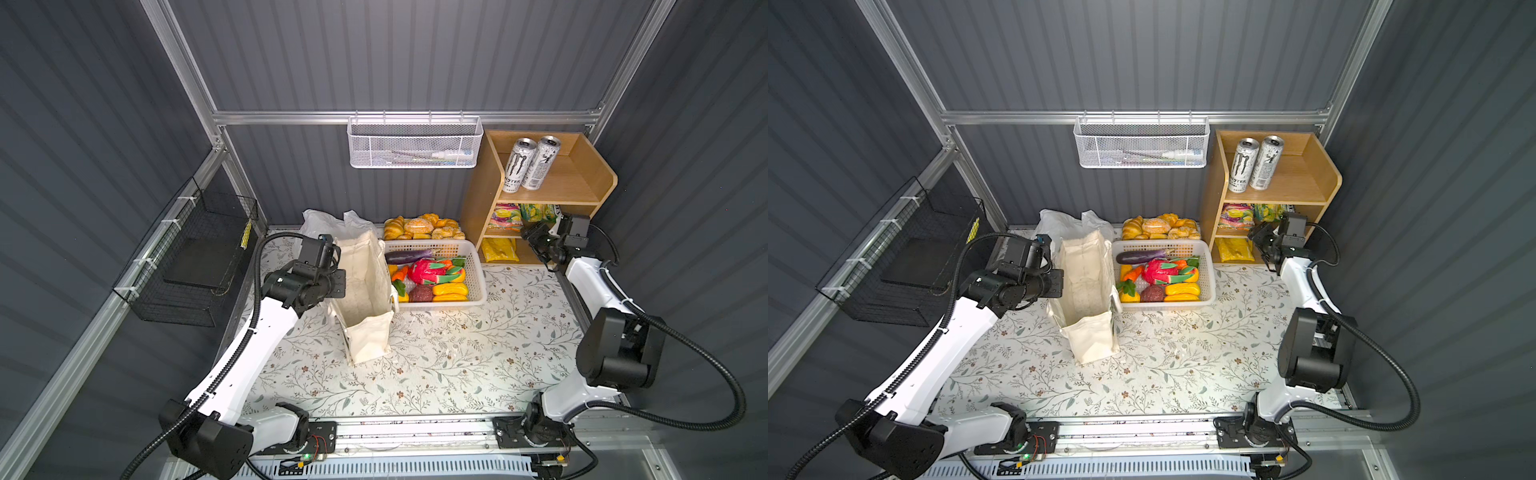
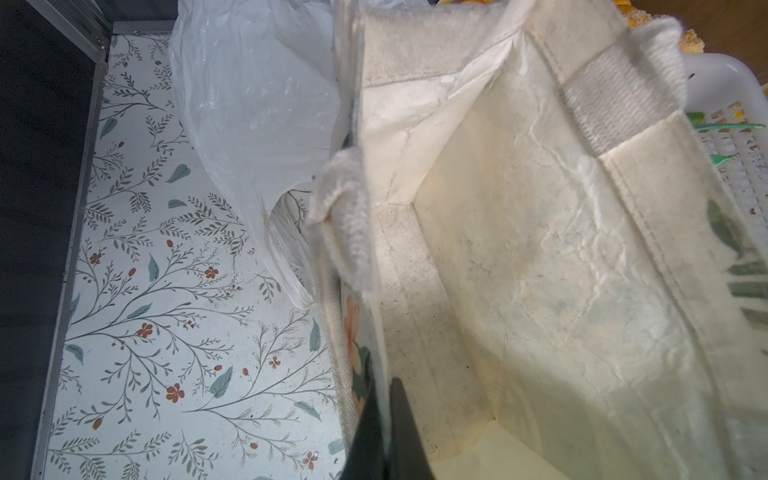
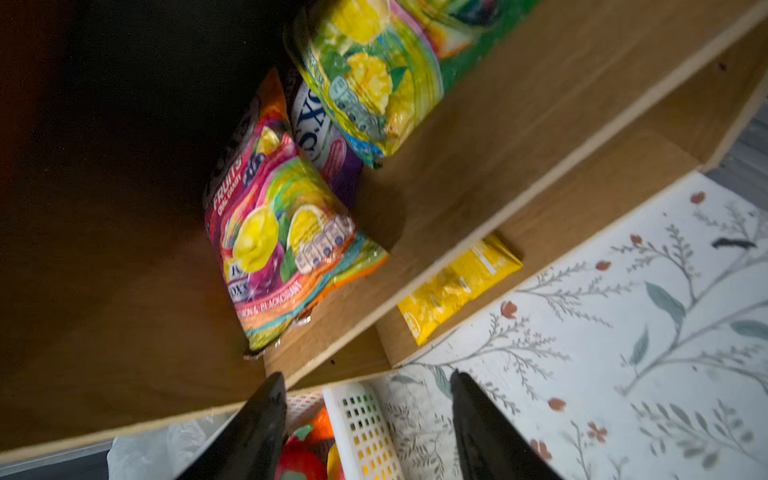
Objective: Place the mixed food into the grocery bags and tie them
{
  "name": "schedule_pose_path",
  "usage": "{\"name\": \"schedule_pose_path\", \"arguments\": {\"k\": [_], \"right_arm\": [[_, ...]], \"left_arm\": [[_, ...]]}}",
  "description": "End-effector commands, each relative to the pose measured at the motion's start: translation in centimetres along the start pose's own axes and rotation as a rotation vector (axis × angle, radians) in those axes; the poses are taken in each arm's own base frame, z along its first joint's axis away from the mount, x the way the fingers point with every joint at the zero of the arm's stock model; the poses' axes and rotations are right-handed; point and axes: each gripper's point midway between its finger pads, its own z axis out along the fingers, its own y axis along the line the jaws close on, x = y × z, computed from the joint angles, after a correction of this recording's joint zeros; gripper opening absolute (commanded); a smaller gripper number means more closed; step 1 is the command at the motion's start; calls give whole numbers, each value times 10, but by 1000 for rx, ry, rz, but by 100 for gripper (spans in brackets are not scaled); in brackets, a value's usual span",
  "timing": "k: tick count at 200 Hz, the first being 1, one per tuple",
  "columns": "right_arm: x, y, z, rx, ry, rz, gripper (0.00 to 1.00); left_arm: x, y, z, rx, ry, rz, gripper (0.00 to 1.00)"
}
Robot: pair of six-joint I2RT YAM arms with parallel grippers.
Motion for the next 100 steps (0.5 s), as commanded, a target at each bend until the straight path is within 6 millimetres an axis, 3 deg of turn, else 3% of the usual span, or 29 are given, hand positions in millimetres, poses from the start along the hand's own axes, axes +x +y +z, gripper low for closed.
{"name": "schedule_pose_path", "arguments": {"k": [1, 54, 100], "right_arm": [[-27, 22, 5, -72, -72, -60, 64], [-36, 18, 30, -57, -67, -78, 65], [-25, 9, 57, -63, -5, -70, 66]], "left_arm": [[-6, -7, -1, 37, -13, 16, 0], [-5, -8, 4, 37, -3, 17, 0], [-2, -8, 8, 38, 4, 4, 0]]}}
